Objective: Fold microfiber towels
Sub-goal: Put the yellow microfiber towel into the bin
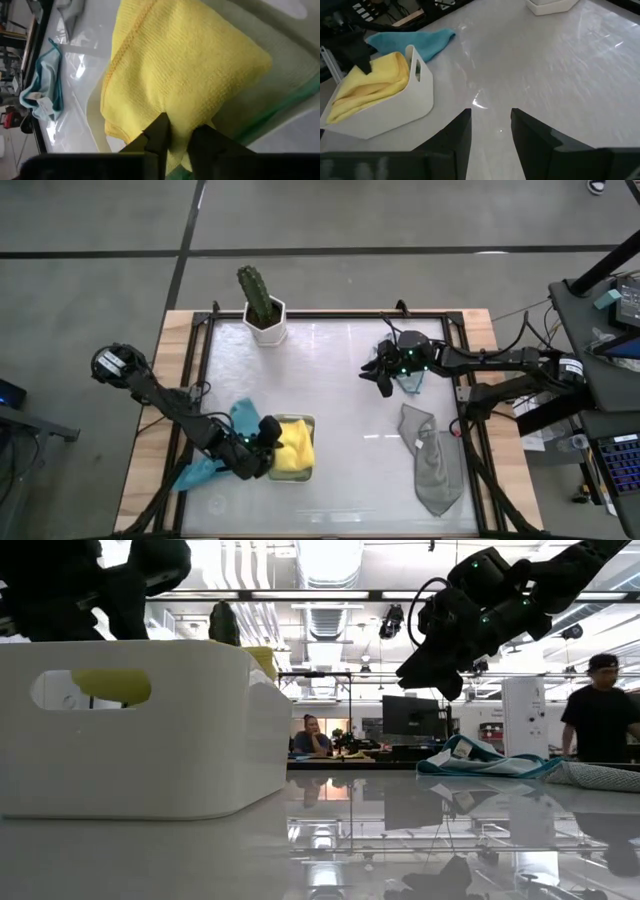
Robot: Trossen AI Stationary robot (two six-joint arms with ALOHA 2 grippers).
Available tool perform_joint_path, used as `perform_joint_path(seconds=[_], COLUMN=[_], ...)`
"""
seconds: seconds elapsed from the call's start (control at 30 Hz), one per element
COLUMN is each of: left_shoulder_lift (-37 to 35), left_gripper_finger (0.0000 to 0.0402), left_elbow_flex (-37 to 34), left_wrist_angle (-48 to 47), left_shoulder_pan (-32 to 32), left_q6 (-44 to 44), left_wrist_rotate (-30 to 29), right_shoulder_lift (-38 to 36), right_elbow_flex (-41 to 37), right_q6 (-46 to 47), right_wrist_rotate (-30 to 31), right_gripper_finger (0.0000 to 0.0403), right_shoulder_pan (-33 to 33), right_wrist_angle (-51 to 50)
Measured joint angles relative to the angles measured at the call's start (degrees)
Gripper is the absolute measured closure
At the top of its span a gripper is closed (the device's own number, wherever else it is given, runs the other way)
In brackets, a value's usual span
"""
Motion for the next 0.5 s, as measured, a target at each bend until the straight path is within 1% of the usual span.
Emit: perform_joint_path(seconds=[0.33,0.4,0.5], left_shoulder_lift=[-0.2,-0.3,-0.7], left_gripper_finger=[0.0227,0.0208,0.0193], left_elbow_flex=[0.4,1.0,2.5], left_wrist_angle=[-2.0,-3.0,-6.9], left_shoulder_pan=[-1.0,-1.4,-1.8], left_q6=[-0.2,-0.2,-0.2], left_wrist_rotate=[-0.2,-0.2,-0.2], right_shoulder_lift=[0.0,0.0,0.0], right_elbow_flex=[0.0,0.0,0.0], right_q6=[0.3,0.3,0.3], right_wrist_rotate=[0.0,0.0,0.0], right_gripper_finger=[0.0273,0.0273,0.0273], right_shoulder_pan=[0.1,0.1,0.1], right_wrist_angle=[0.4,0.4,0.4])
